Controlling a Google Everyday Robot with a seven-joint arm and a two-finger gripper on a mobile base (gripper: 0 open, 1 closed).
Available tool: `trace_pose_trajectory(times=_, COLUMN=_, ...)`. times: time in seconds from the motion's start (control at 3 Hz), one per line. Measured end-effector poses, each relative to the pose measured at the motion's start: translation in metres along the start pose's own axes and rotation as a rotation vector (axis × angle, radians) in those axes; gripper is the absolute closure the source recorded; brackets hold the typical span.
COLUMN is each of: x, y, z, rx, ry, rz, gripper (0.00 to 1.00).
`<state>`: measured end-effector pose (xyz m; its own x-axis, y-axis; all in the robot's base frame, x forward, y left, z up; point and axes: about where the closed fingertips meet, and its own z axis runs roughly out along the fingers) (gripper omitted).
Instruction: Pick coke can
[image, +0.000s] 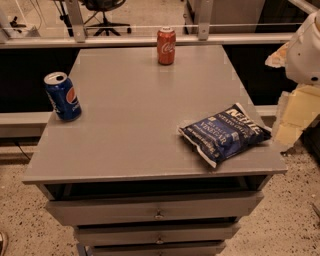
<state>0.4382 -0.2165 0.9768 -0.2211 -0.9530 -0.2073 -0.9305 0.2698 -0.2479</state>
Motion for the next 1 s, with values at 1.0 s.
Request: trace_pose_trajectory(times=1.0, x=-0.044, y=-0.079, z=0.033, rx=0.05, ry=-0.241, rz=0.084, gripper=0.0)
